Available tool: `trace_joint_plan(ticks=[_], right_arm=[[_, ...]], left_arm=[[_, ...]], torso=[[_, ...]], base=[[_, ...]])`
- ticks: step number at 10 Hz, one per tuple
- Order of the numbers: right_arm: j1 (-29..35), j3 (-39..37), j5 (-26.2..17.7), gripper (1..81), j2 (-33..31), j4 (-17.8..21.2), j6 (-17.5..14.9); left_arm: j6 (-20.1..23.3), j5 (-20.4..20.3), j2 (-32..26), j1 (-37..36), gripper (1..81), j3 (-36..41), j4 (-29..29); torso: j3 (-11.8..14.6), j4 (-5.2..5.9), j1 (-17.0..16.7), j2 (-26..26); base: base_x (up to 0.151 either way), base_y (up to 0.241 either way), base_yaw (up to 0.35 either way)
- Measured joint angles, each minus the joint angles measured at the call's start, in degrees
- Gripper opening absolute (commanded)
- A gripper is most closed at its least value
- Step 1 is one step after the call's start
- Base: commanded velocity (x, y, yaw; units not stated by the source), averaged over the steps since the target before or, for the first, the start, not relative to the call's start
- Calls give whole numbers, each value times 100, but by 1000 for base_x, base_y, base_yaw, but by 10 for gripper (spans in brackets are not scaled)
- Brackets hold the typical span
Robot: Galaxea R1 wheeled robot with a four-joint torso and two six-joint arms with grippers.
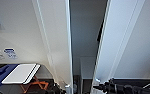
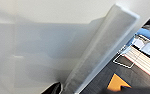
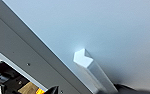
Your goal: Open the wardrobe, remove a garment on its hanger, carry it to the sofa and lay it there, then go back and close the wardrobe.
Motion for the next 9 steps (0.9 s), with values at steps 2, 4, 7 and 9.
trace_joint_plan(ticks=[2, 4, 7, 9], right_arm=[[-55, 140, 7, 811, -149, -20, 0], [-107, 272, -1, 811, -301, -39, 2], [-216, 560, -34, 811, -647, -67, 7], [-246, 595, 7, 811, -692, -87, 0]], left_arm=[[-2, 4, -251, 74, 811, 215, 46], [1, -38, -458, 95, 811, 421, 127], [17, -208, -774, 215, 811, 642, 193], [22, -265, -909, 297, 811, 724, 258]], torso=[[0, 0, 0, 0], [0, 0, 0, 0], [0, 0, 2, 0], [0, 0, 2, 0]], base=[[0, 0, 0], [0, 0, 0], [0, 0, 0], [0, 0, 0]])
